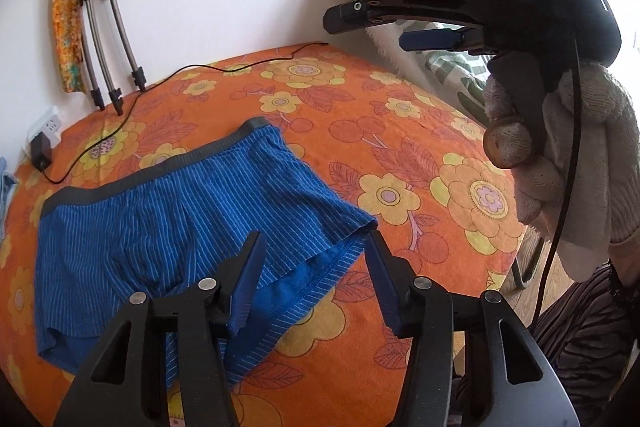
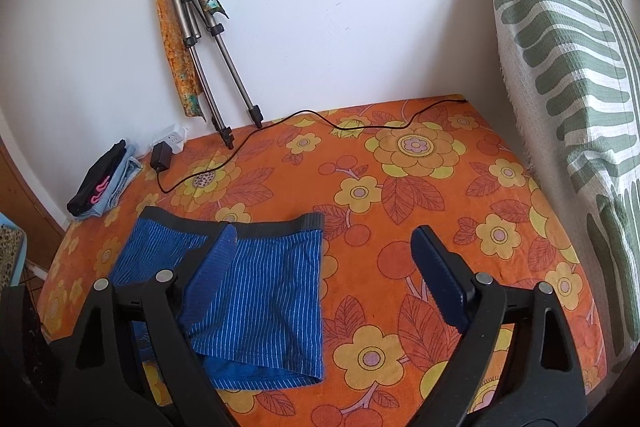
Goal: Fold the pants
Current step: 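Lower the left tool to the shorts' leg edge and close on it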
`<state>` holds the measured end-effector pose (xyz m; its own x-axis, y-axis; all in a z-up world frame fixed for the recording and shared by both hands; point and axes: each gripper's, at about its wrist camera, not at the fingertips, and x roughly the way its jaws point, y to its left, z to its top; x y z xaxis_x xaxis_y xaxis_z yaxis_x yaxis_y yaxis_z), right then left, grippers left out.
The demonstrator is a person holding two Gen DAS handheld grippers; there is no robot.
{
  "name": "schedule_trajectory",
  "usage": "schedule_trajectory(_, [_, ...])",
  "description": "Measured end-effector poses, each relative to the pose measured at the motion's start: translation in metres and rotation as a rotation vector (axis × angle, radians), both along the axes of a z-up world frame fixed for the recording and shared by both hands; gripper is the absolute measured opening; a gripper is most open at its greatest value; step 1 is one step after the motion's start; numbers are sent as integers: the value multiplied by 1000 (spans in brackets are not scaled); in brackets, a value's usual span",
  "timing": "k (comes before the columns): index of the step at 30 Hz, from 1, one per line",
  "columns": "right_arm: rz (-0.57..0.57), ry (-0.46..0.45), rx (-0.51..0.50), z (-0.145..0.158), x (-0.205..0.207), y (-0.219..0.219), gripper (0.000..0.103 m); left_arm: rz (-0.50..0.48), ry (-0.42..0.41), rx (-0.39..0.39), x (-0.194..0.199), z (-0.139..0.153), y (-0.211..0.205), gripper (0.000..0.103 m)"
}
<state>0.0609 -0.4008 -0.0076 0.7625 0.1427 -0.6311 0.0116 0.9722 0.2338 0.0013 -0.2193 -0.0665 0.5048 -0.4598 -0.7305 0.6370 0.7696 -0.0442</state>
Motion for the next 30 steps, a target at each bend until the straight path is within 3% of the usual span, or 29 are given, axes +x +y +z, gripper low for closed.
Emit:
schedule_trajectory(6, [80, 144, 167, -40, 45, -31, 75, -62, 15, 40, 0, -16, -34, 31])
schedule_trajectory(8, [85, 175, 182, -52, 56, -39, 67, -79, 12, 64, -1, -23, -45, 31])
schedule_trajectory(12, [109, 218, 235, -70, 73, -53, 65, -93, 20, 103, 2, -36, -63, 31])
schedule_trajectory(17, [129, 257, 309, -84, 90, -65, 54, -97, -13, 161, 2, -42, -80, 31])
schedule_trajectory(29, [196, 330, 313, -115, 115, -44, 51, -66, 4, 208, 14, -59, -89, 30])
schedule_trajectory(30, [201, 334, 309, -117, 118, -41, 51, -63, 17, 200, 16, -60, -89, 22])
